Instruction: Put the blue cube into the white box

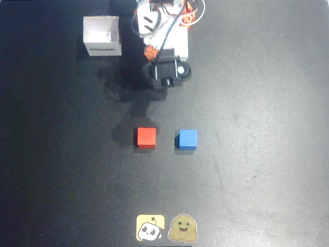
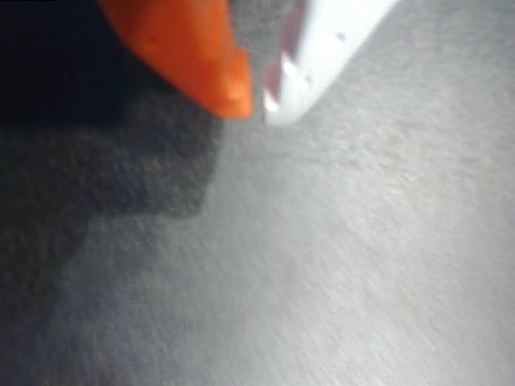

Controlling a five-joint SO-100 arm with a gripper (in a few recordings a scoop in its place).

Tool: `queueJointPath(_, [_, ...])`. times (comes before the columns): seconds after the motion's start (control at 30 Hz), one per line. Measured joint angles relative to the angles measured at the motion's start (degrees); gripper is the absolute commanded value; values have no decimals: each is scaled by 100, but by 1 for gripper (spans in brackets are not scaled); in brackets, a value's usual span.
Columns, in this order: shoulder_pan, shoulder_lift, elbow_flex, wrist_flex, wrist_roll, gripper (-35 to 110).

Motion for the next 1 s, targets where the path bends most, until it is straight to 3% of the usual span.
queueJointPath(0.53, [-404, -4808, -3226, -299, 457, 0])
queueJointPath(1.0, [-879, -6478, -3964, -1204, 712, 16])
